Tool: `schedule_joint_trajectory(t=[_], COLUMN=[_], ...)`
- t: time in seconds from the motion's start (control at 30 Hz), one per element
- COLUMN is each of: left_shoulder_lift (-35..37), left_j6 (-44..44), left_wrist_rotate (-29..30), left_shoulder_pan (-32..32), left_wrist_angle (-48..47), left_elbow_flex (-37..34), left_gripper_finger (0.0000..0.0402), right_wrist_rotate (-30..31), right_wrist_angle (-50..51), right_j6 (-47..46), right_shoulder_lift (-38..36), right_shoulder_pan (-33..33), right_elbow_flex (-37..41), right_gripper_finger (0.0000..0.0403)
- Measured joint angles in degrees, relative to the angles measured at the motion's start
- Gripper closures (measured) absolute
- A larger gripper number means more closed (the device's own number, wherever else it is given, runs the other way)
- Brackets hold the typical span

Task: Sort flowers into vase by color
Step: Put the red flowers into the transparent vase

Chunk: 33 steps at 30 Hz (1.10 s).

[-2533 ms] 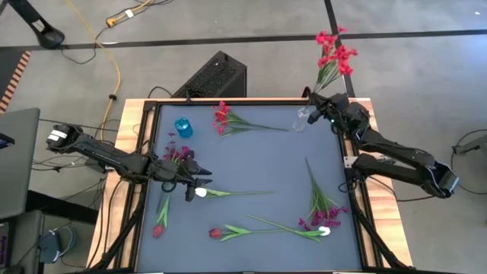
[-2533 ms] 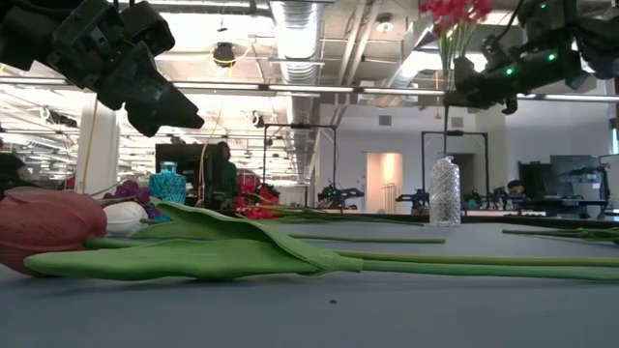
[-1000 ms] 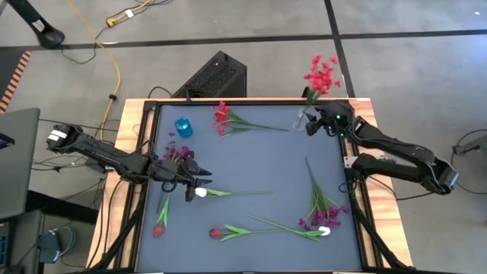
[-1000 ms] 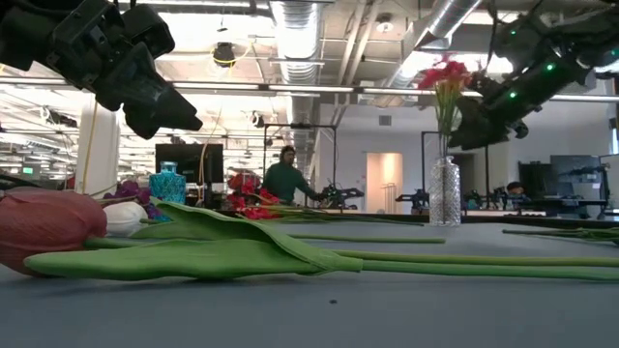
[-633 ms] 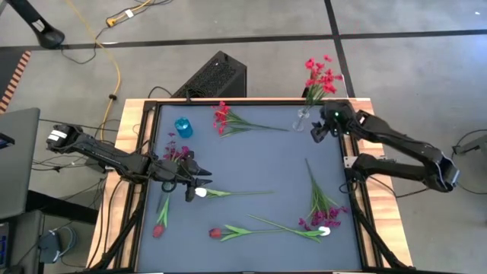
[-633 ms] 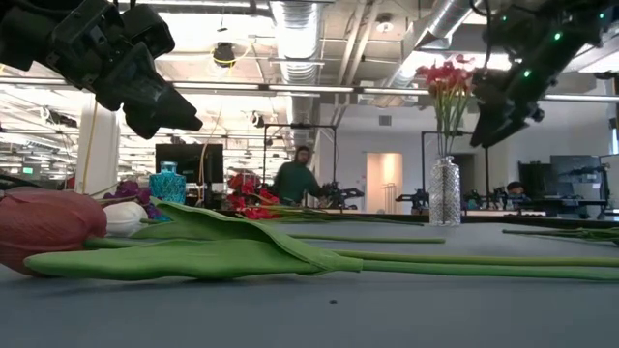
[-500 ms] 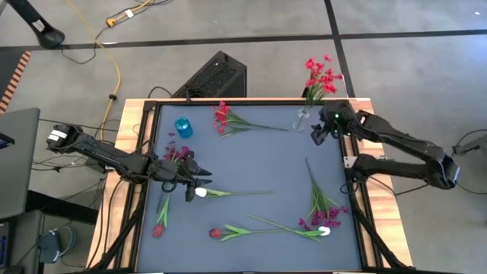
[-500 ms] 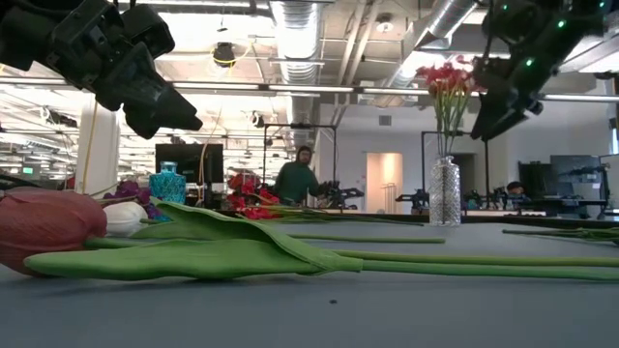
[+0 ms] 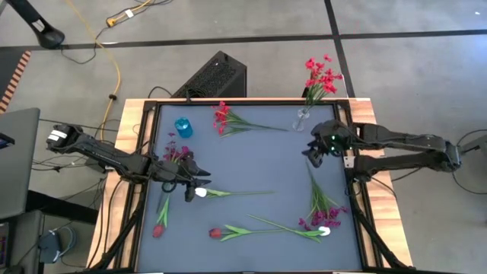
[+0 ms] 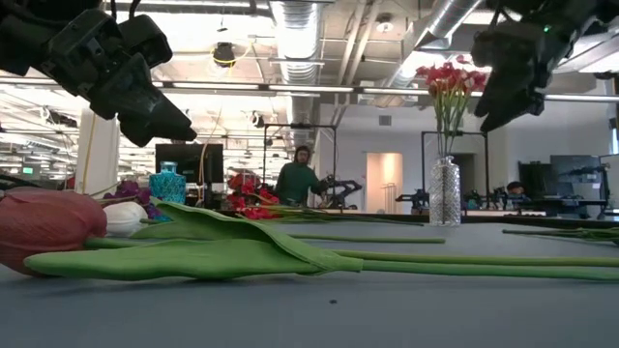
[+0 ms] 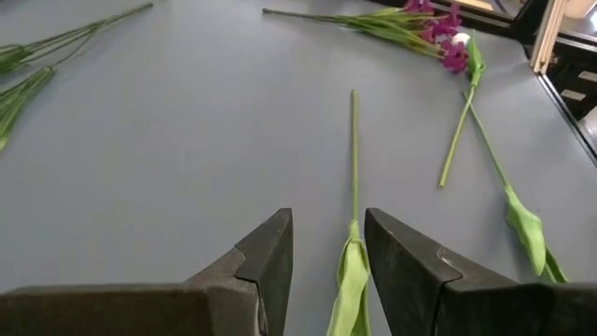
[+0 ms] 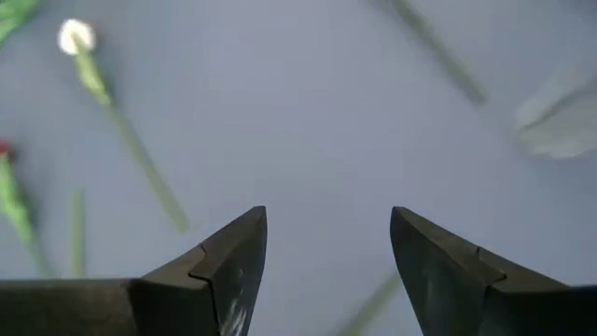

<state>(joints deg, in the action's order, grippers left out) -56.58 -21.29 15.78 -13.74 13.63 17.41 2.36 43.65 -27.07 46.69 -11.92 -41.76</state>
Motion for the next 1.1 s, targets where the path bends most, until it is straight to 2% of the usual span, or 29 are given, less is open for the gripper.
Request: schedule_joint_trajectory(t=[0.1, 0.23, 0.33, 0.43, 0.53, 0.67, 0.83, 1.1], left_shoulder_lift=[0.00, -0.66, -1.94, -3.65, -5.12, -6.19, -6.34, -6.34], left_j6=[0.54, 0.63, 0.66, 1.08, 1.07, 1.28, 1.26, 1.99], left_wrist_rotate=[0.05, 0.13, 2.25, 4.97, 4.64, 2.82, 1.56, 1.52], left_shoulder_pan=[-0.01, -0.14, -0.63, -1.16, -1.22, -1.22, -1.20, -1.20], left_wrist_angle=[1.06, 1.02, 1.04, 1.20, 2.23, 4.80, 5.44, 5.38], left_elbow_flex=[-0.66, -0.73, -0.73, -0.73, -0.77, -0.77, -0.77, -0.77], left_gripper_finger=[0.0278, 0.0278, 0.0278, 0.0278, 0.0278, 0.0278, 0.0278, 0.0278], right_wrist_rotate=[0.14, 1.69, 5.26, 5.65, 5.63, 5.50, 3.66, 3.18], right_wrist_angle=[-1.16, -7.91, -17.26, -28.90, -39.38, -42.02, -38.08, -18.53], right_j6=[-5.20, -7.81, -6.31, -0.83, 5.79, 11.41, 19.86, 29.09], right_shoulder_lift=[1.09, 5.22, 10.54, 17.53, 24.70, 33.74, 44.81, 59.65], right_shoulder_pan=[6.17, 14.09, 17.60, 17.58, 15.00, 7.78, -0.04, -10.64], right_elbow_flex=[0.00, 0.00, -0.02, -0.02, -0.15, -4.68, -14.75, -33.31], right_gripper_finger=[0.0147, 0.0147, 0.0148, 0.0148, 0.0148, 0.0149, 0.0149, 0.0149])
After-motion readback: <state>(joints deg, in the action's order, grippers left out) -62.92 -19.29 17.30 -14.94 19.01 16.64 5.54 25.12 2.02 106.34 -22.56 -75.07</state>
